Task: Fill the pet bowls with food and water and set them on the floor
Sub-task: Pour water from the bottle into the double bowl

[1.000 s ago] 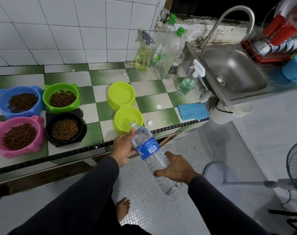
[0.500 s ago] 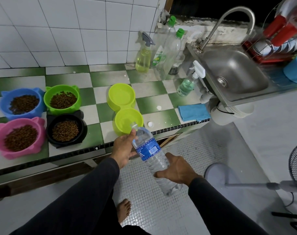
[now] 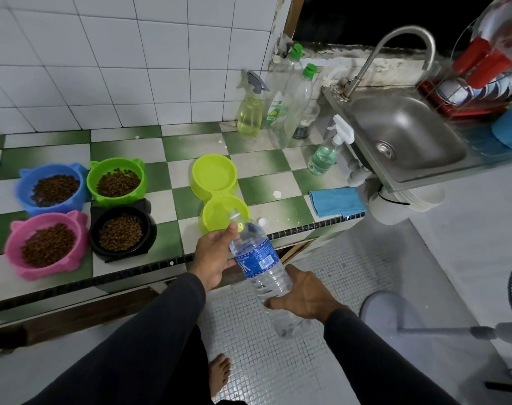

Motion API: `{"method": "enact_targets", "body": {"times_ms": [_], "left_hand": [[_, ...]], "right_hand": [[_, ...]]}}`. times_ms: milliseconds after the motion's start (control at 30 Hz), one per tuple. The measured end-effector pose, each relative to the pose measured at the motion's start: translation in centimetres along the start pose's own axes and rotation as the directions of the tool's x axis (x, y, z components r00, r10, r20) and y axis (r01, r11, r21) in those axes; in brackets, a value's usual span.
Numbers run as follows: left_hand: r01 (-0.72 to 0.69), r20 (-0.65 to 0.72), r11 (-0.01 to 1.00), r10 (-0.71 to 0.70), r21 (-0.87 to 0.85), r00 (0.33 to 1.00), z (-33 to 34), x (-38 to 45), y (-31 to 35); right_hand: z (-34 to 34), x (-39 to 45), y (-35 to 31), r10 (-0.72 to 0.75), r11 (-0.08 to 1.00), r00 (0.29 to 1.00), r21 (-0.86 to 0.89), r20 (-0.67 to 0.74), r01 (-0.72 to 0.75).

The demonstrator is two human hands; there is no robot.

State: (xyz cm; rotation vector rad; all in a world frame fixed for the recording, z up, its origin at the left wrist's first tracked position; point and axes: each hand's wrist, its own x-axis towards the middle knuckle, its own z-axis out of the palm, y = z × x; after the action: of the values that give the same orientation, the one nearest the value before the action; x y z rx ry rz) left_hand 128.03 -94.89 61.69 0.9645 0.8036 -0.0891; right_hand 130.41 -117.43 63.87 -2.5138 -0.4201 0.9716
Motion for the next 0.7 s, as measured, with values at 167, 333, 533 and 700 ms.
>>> {"method": "enact_targets", "body": {"times_ms": [167, 333, 533, 700], "left_hand": [[-0.033, 0.0, 0.999, 0.033, -0.015, 0.999, 0.1, 0.4, 1.5], [-0.06, -0.007, 0.998, 0.06, -0.007, 0.998, 0.2, 1.4, 3.2], [-0.052, 0.021, 0.999, 0.052, -0.013, 0.998, 0.1, 3.1, 5.4], [-0.042, 0.039, 0.999, 0.043, -0.015, 0.998, 0.3, 4.5, 6.9]], "right_hand": [[-0.9, 0.8, -0.9, -0.024, 1.0, 1.0, 0.002, -0.02, 0.024], [-1.8, 2.4, -1.9, -0.037, 0.999, 0.999, -0.04, -0.032, 0.036], [-3.0, 4.5, -3.0, -0.009, 1.0, 0.999, -0.028, -0.052, 0.007], [-3.6, 6.1, -3.9, -0.001, 1.0, 0.998, -0.015, -0.055, 0.001]]}}
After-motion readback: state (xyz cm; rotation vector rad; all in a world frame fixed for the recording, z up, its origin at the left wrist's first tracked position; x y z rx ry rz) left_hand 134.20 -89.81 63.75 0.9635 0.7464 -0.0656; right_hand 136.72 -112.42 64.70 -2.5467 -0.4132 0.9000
